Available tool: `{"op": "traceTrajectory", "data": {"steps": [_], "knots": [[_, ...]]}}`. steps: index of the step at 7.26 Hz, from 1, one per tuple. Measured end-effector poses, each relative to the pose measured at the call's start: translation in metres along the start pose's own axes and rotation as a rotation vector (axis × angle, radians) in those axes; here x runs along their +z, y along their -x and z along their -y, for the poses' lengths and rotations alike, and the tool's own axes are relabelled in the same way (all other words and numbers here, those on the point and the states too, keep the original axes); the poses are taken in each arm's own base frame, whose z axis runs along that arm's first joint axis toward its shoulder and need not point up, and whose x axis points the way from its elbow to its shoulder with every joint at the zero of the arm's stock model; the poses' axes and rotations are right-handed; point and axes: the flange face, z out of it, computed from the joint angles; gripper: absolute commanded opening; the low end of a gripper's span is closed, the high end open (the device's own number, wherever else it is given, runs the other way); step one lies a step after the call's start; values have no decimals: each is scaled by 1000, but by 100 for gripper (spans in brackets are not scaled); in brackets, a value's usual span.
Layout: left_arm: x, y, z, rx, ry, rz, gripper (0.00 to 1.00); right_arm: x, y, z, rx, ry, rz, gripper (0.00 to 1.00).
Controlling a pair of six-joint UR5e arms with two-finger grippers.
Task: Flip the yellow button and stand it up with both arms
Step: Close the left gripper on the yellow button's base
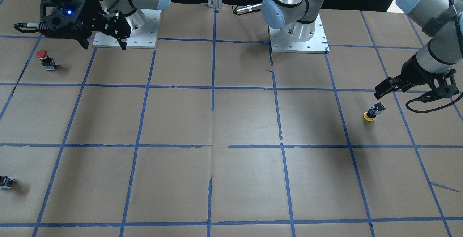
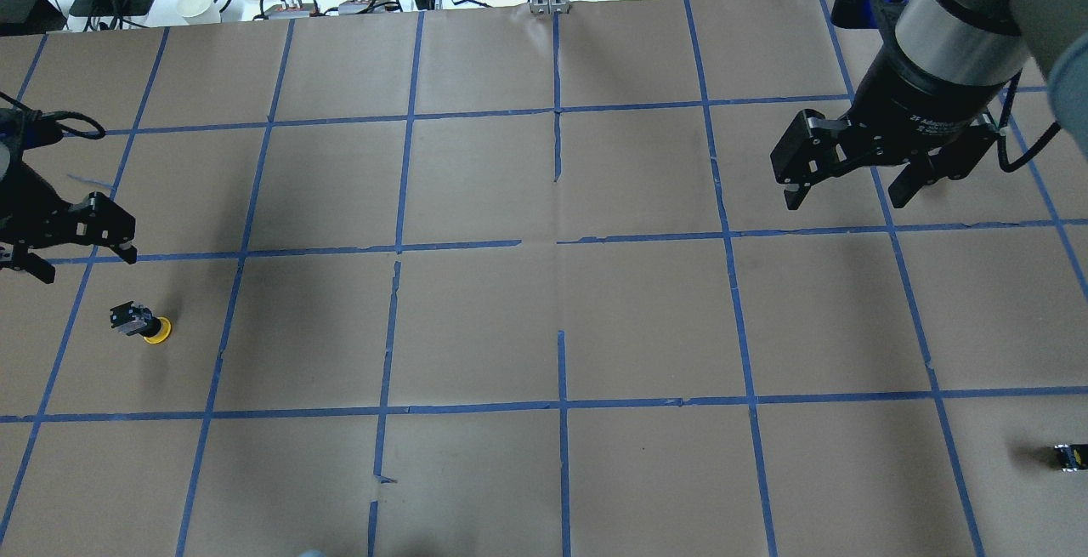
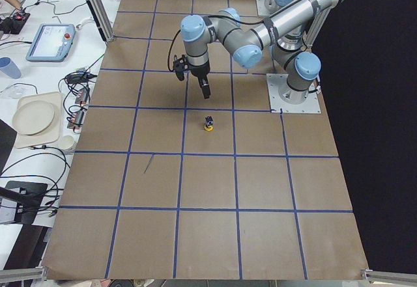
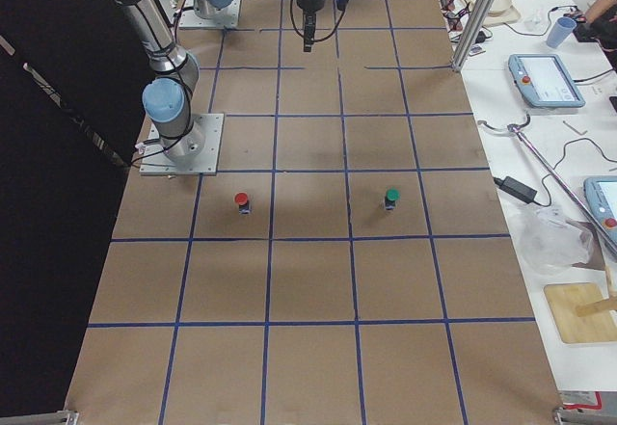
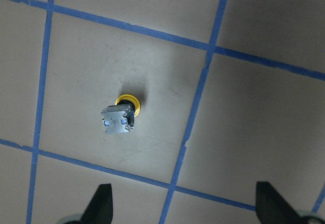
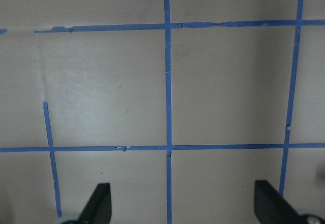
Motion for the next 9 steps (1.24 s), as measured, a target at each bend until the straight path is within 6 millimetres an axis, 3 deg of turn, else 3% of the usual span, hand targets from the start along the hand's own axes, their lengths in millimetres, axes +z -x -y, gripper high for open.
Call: {"op": "traceTrajectory", "data": {"steps": [2,4,6,9], "knots": [[54,27,-20,24,-36,7,96,0,0,0,0,0,1,100],[85,41,-25,41,-36,-9,96,0,0,0,0,0,0,100],[105,45,-14,59,-59,-37,97,0,0,0,1,0,1,100],[109,44,-8,66,-83,-81,96,-1,-2,1,7,-7,12,100]]}}
